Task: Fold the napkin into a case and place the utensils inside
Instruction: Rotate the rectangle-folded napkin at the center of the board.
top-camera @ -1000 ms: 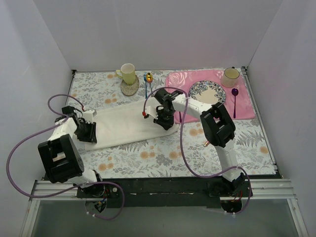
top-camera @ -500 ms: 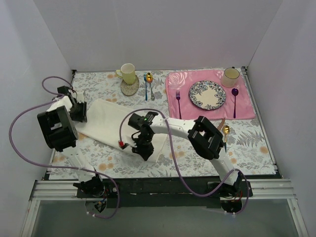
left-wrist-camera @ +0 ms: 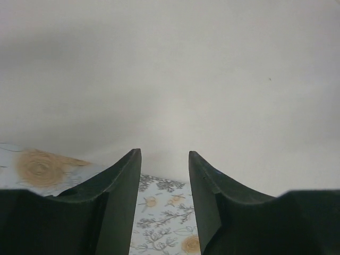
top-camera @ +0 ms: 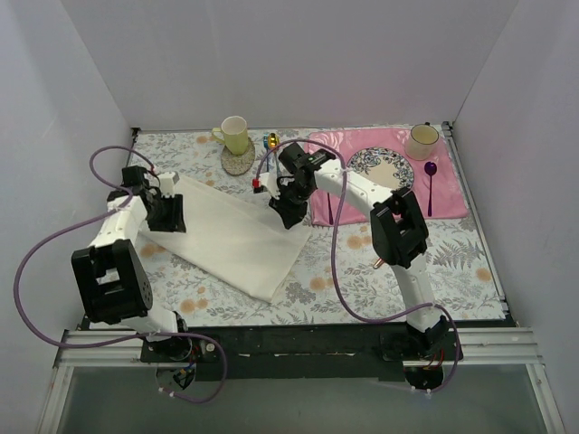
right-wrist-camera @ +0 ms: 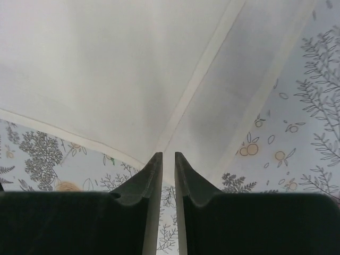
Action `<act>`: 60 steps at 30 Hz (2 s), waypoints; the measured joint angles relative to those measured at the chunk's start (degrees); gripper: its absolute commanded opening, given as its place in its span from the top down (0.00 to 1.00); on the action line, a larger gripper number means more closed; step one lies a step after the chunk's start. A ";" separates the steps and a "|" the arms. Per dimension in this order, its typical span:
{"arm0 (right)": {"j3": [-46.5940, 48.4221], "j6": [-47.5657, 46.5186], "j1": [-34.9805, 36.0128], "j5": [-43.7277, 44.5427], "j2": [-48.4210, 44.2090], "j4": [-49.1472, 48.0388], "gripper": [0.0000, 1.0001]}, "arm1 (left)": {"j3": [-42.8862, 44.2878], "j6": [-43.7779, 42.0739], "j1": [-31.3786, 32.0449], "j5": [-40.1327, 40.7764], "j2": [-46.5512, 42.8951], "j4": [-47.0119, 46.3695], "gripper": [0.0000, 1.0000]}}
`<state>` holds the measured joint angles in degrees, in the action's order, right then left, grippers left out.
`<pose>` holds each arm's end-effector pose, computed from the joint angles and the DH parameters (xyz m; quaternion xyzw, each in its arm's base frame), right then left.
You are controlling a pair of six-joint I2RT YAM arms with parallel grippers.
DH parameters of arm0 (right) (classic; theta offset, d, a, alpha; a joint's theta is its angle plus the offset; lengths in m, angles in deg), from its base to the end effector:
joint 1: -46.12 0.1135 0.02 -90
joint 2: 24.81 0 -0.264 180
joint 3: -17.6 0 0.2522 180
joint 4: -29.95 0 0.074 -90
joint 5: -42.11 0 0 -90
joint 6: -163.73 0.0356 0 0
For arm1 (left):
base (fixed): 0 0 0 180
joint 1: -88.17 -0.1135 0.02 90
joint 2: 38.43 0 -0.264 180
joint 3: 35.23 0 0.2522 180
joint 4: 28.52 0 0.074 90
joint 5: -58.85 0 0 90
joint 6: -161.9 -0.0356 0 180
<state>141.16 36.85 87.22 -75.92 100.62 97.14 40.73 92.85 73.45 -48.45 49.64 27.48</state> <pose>0.3377 0.3168 0.2219 -0.6345 0.7139 0.2445 0.1674 0.2909 0.0655 0.2242 -0.2701 0.9327 -0.1576 0.1794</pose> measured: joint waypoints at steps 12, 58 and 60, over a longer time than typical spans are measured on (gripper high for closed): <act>-9.20 -2.08 5.86 6.80 1.53 -3.04 0.83 | -5.88 3.65 2.69 6.19 6.86 -1.62 0.70; -8.37 14.56 25.09 -5.66 5.60 -27.30 0.75 | -1.07 0.87 -6.49 4.50 8.50 2.36 0.58; -7.52 16.39 28.17 -8.33 6.38 -27.58 0.68 | 2.12 0.20 -7.02 4.39 11.17 1.79 0.58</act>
<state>133.64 53.24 115.39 -84.25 107.00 69.56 42.85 93.05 66.44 -44.06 60.81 29.27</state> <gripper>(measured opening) 0.237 0.416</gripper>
